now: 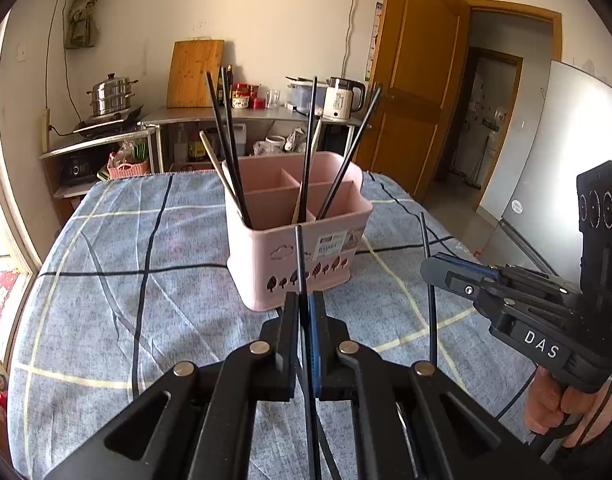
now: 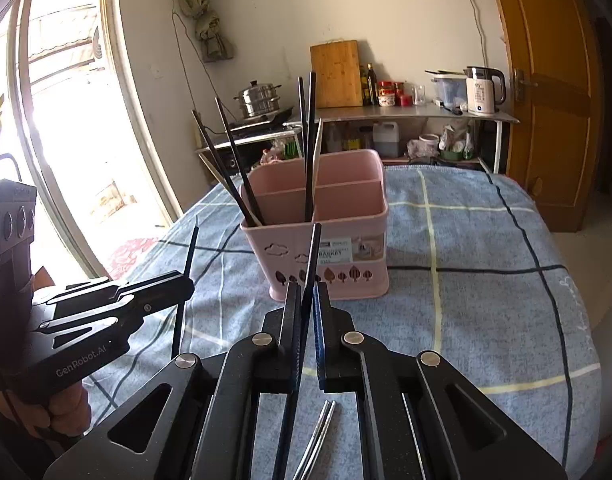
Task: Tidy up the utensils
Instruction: 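Lift both black chopsticks, carry them over the pink basket and lower them in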
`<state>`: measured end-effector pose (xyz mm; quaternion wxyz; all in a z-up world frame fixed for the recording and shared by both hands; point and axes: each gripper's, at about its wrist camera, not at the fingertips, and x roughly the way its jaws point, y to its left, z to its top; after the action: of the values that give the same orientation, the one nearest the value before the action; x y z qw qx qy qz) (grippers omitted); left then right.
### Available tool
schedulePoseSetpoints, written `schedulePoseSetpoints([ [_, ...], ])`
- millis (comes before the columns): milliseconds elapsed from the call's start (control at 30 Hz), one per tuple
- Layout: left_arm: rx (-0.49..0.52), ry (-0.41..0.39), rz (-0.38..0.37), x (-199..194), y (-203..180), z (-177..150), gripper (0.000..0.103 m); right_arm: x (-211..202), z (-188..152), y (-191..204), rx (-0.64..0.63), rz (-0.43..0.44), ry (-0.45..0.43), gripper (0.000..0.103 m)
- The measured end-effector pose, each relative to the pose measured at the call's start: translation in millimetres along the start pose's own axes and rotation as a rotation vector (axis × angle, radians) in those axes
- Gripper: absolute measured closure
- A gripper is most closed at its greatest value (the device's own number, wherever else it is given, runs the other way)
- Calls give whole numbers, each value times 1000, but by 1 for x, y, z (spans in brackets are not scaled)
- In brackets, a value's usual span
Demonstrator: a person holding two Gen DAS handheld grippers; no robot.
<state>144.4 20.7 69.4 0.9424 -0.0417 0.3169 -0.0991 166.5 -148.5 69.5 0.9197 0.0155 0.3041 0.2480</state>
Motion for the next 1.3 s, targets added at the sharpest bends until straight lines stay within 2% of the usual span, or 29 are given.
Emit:
schedulePoseSetpoints([
  [233,15,-78,1,-17,2,21,98,-14,20,3,-21,-9,-69,98],
  [433,32,-114,-9,-23,-3,31,98,-25,28,5,-31,-10,-104,98],
  [867,42,-123,-24,-37,-9,23,98,-37,23,6,-45,-3,-117,98],
  [1300,47,-79,-19,-46,-8,16,98,-44,17,8,-77,-15,-96,98],
])
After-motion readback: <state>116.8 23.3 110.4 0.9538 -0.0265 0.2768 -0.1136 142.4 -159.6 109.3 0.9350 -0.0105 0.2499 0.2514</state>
